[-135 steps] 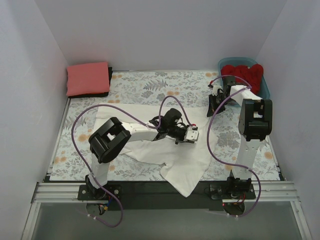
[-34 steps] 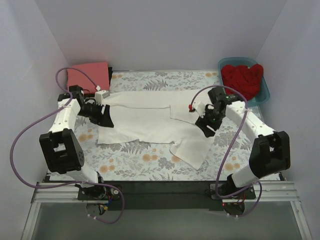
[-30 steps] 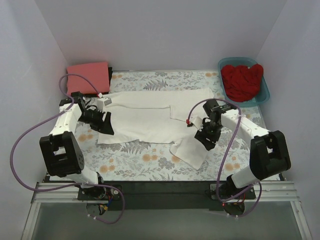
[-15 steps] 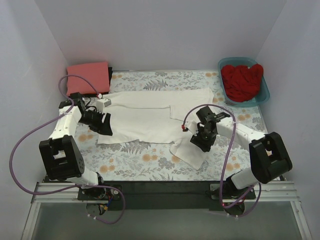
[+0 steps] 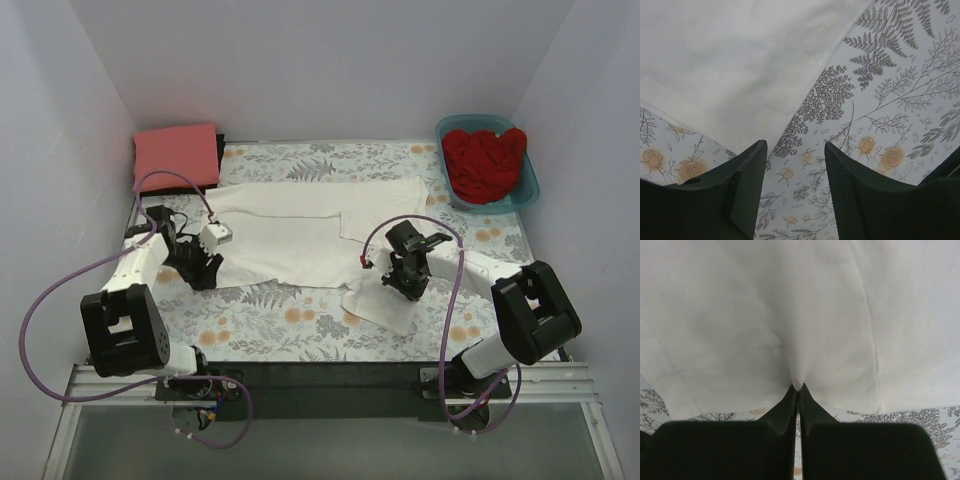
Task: Fold and stack the t-shirts
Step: Fold the tshirt
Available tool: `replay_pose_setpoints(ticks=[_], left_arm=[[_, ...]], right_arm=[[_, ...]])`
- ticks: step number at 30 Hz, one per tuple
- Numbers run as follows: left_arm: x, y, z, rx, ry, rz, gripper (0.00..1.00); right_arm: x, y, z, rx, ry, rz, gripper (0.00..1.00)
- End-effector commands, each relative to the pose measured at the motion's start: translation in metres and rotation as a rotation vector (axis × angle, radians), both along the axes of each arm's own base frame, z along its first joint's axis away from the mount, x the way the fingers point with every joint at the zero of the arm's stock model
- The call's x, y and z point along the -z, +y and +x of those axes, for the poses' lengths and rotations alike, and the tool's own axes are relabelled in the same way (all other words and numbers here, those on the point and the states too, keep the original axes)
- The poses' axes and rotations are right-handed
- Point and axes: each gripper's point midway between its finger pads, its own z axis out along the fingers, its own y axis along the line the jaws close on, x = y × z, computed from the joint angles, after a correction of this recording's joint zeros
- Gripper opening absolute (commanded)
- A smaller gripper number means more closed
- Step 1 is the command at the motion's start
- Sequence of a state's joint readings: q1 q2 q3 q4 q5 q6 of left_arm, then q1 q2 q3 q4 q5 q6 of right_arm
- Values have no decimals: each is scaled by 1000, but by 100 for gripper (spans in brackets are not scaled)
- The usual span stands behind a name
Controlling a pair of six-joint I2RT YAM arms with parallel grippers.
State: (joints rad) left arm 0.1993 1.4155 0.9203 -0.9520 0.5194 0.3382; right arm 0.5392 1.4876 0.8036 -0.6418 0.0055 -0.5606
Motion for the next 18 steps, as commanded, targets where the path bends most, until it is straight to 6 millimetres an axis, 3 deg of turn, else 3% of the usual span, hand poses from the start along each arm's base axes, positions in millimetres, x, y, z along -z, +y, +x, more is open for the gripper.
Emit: replay_pose_setpoints(ticks=[1, 8, 12, 18], left_arm=[[-6, 13, 27, 225, -223, 118, 47], [14, 21, 23, 420, -254, 195, 46], [32, 27, 15, 443, -218, 223, 46], [45, 27, 8, 445, -186, 219, 44]], right_arm=[[3, -3, 1, 0, -1, -20, 1], [1, -2, 4, -1, 2, -25, 1], [-2, -2, 4, 2, 2, -23, 1], [-1, -4, 2, 3, 6, -28, 1]])
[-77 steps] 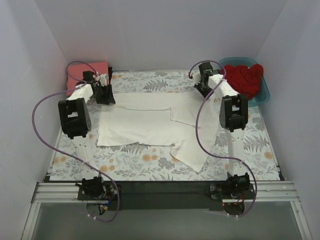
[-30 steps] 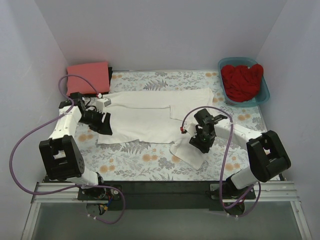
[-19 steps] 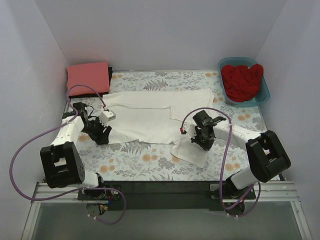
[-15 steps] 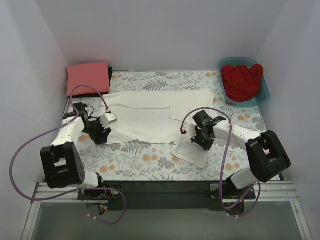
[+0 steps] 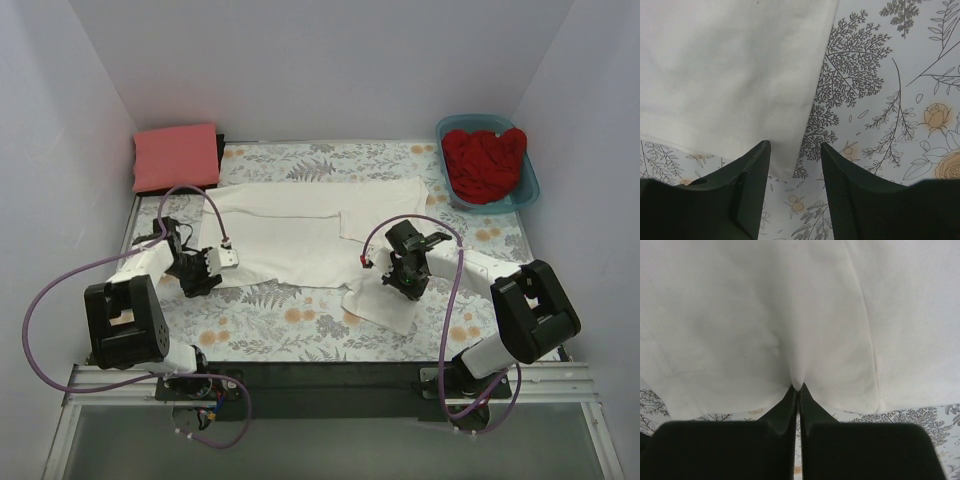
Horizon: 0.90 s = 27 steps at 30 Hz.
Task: Fold and stack the t-shirts
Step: Fold the tshirt
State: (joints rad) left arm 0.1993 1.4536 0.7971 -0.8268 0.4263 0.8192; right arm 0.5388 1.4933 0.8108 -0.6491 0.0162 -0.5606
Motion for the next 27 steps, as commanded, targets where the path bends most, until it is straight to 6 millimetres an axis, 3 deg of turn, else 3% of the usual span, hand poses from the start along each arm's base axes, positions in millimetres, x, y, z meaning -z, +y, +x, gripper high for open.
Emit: replay_pose_setpoints(ticks=[1, 8, 11, 16, 27], left_arm=[[5, 5, 5, 35, -39, 32, 43], [15, 12, 2, 25, -57, 81, 9], [9, 10, 4, 16, -74, 63, 0], [-8, 3, 3, 24, -102, 27, 0], [-27, -1, -35, 36, -70, -1, 0]], right_arm=[[-2, -1, 1, -2, 3, -12, 1], [-5, -2, -1, -1, 4, -7, 1], [-10, -2, -3, 0, -4, 2, 1], [-18, -6, -8, 10, -15, 5, 1], [-36, -22, -36, -15, -21, 14, 1]])
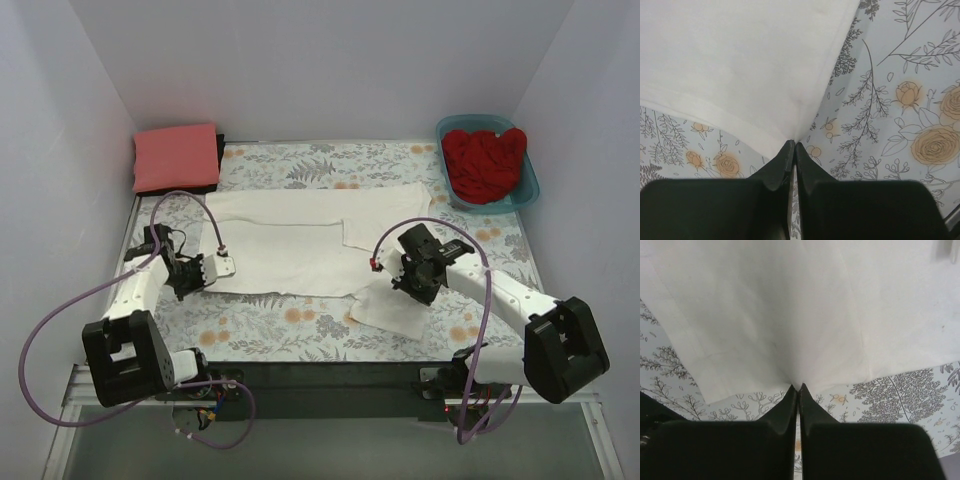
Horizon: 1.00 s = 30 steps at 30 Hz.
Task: Fold and stack the t-shirts
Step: Fold the tshirt
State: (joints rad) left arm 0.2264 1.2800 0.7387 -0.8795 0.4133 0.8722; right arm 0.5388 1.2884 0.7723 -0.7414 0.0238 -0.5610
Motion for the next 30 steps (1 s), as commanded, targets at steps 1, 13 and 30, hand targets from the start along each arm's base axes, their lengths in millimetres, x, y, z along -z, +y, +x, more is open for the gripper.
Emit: replay_pose_setpoints(ticks=[1, 13, 30], left_arm=[[-12, -5, -15, 12, -2, -39, 0], [-62, -4, 40, -97, -48, -208, 0], [-55, 8, 109, -182, -29, -292, 0]], right_arm=[[-9, -12, -21, -18, 43, -13, 1], [-42, -10, 41, -96, -64, -22, 1], [-75, 0, 158, -179, -132, -71, 1]])
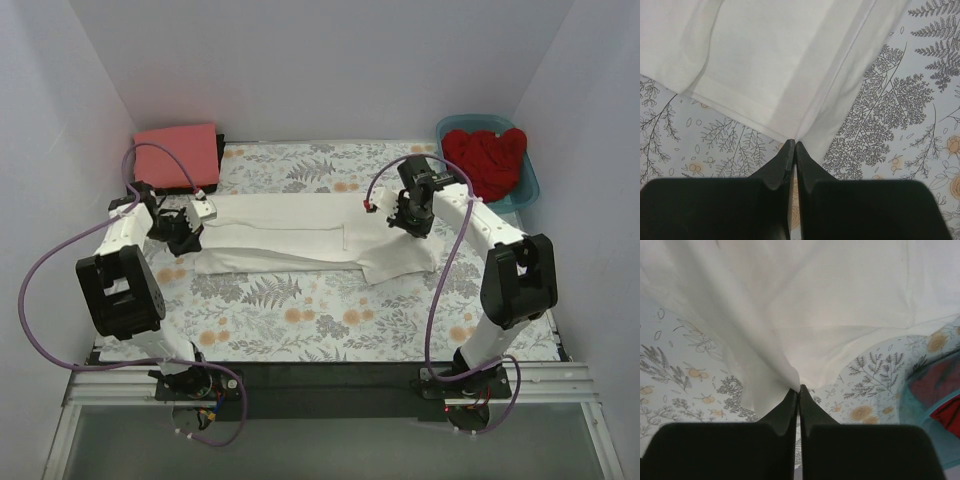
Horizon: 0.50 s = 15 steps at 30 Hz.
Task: Fold and stack the t-shirts
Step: Fold the tshirt
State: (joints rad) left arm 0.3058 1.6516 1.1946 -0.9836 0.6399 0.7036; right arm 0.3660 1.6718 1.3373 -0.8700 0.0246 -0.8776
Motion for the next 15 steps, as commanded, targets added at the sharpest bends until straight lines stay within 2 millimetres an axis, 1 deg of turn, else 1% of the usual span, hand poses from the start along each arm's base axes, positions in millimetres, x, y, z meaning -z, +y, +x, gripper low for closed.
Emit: replay_pose_setpoints(ticks=[1, 4, 6, 7, 8, 15], left_arm=[[-13, 2, 18, -16, -67, -17, 0], [-13, 3, 24, -27, -68, -22, 0], [-12, 6, 33, -39, -72, -24, 0], [-10, 6, 33, -41, -67, -26, 0], [-12, 8, 37, -45, -76, -24, 0], [-10, 5, 51, -53, -72, -40, 0]], right_arm=[[-17, 0, 25, -53, -37, -26, 1], [-13, -1, 33, -63, -28, -45, 1], [-10, -6, 45, -51, -22, -41, 1], [-10, -6, 45, -51, -22, -41, 1], [-14, -6, 50, -45, -30, -32, 1], [-8, -4, 60, -45, -19, -31, 1]])
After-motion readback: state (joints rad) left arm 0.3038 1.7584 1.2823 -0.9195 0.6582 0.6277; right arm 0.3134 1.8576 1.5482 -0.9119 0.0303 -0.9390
